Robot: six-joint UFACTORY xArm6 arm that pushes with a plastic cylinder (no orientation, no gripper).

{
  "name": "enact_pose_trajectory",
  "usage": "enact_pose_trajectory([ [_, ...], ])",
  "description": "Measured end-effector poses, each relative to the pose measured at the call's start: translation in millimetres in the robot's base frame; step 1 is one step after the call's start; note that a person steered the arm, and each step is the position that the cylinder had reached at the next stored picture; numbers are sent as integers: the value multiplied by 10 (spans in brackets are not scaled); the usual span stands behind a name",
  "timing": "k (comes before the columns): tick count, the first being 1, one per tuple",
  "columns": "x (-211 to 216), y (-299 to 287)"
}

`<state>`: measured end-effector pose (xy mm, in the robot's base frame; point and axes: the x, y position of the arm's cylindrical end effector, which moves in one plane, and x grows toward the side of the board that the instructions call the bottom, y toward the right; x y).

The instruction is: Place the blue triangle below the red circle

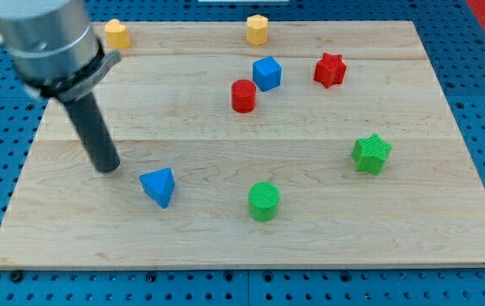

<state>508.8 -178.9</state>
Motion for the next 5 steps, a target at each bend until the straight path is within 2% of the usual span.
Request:
enact_pose_trajectory([
  [1, 285, 167],
  [3, 221, 851],
  [4, -40, 1285],
  [5, -395, 1339],
])
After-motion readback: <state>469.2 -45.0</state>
